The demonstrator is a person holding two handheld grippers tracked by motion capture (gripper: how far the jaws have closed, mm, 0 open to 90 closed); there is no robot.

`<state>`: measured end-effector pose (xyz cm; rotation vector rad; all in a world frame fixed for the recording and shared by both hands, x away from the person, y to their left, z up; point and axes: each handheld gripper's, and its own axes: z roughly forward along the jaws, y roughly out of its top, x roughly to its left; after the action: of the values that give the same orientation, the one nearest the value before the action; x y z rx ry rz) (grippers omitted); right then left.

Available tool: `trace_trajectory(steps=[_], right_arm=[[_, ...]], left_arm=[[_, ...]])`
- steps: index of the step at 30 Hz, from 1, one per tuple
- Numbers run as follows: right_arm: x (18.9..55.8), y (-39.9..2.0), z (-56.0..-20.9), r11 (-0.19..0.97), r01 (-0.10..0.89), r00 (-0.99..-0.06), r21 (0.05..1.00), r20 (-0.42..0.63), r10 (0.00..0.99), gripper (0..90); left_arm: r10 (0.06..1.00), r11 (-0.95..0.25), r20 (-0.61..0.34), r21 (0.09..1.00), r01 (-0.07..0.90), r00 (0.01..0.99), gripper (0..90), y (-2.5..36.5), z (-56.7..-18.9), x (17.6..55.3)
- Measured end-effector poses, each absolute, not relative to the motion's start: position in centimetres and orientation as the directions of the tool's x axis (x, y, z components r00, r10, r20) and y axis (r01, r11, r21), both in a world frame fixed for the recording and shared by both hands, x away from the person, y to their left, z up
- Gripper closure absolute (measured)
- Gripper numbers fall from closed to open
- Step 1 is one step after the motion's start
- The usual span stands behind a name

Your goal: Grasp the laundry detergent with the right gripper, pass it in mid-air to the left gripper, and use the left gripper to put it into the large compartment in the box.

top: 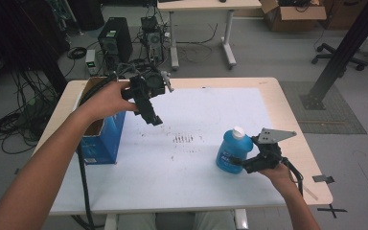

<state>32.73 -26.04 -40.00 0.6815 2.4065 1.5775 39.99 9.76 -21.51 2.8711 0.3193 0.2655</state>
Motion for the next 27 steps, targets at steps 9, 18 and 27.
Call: trace_trajectory(steps=[9, 18, 27], right_arm=[[32.72, -25.91, -40.11, 0.33, 0.268, -0.881, 0.905, 0.091, 0.464, 17.5], [32.63, -25.96, -40.13, 0.334, 0.261, -0.883, 0.906, 0.084, 0.461, 22.9], [32.55, -26.0, -40.08, 0.332, 0.25, -0.886, 0.91, 0.076, 0.458, 28.8]], left_arm=[[0.236, -0.947, 0.152, 0.257, 0.192, 0.96, 5.4, 9.7, -21.51, 39.93], [0.236, -0.948, 0.154, 0.255, 0.192, 0.96, 5.4, 9.69, -21.51, 39.91], [0.233, -0.948, 0.154, 0.255, 0.189, 0.96, 5.4, 9.61, -21.55, 39.92]])
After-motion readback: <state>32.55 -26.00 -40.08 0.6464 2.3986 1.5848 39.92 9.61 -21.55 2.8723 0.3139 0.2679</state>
